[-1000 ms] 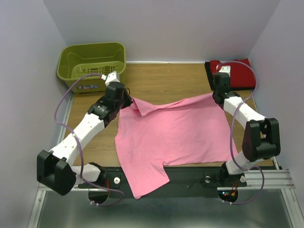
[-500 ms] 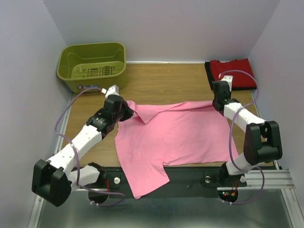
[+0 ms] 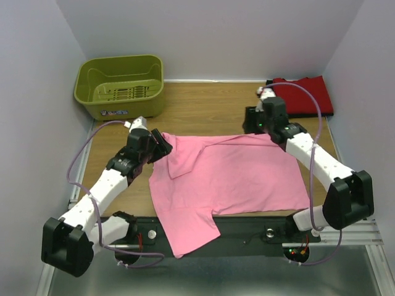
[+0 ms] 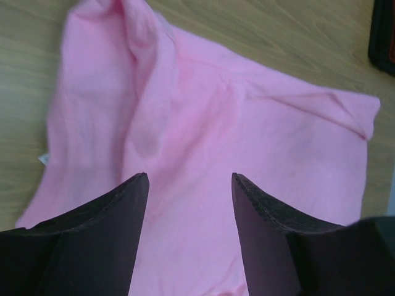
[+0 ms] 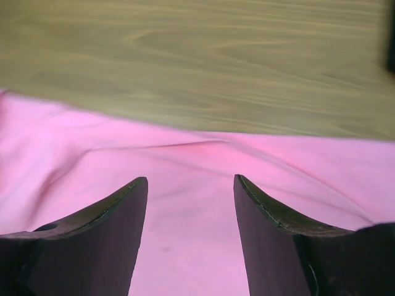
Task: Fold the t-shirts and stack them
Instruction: Fold the tshirt
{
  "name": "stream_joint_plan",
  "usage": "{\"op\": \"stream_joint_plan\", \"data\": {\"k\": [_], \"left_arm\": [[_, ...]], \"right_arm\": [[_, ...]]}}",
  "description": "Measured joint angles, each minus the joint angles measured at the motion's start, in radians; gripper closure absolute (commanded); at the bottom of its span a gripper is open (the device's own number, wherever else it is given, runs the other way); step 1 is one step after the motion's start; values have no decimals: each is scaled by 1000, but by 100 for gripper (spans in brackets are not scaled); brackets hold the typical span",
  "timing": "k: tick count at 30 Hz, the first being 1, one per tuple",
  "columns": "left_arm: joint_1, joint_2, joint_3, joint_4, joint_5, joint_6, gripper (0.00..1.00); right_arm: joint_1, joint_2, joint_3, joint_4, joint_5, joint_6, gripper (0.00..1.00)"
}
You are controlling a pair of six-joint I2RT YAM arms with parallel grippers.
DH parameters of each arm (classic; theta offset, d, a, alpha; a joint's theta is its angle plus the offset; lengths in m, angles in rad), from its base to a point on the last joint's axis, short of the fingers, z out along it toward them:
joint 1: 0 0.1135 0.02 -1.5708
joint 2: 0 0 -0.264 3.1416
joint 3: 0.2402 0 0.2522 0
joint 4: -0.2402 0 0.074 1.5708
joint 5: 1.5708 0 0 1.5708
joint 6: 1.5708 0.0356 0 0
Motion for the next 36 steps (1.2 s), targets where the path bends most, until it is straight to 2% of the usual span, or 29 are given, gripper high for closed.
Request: {"op": "stream_joint_plan", "data": {"k": [4, 7, 11, 14, 21, 27, 30, 36], "left_arm": [[125, 151, 77, 33, 3, 71, 39], [148, 289, 152, 51, 20, 109, 44], [148, 446, 247, 89, 46, 134, 48], [148, 520, 287, 109, 54, 137, 48], [153, 636, 320, 129, 60, 135, 48], [153, 688, 373, 111, 40, 137, 49], [153, 700, 401, 107, 32, 137, 56], [153, 710, 413, 97, 8, 141, 80]], "right_arm": [[181, 77, 64, 11, -135, -10, 37], [270, 156, 73, 22, -185, -5, 37], [293, 247, 68, 21, -195, 28, 39], [281, 263, 48, 20, -130, 46, 39], [175, 237, -6, 27, 24, 61, 39], [-6, 203, -37, 28, 113, 65, 39], [-73, 203, -37, 29, 136, 79, 39], [-180, 218, -36, 34, 146, 119, 40]]}}
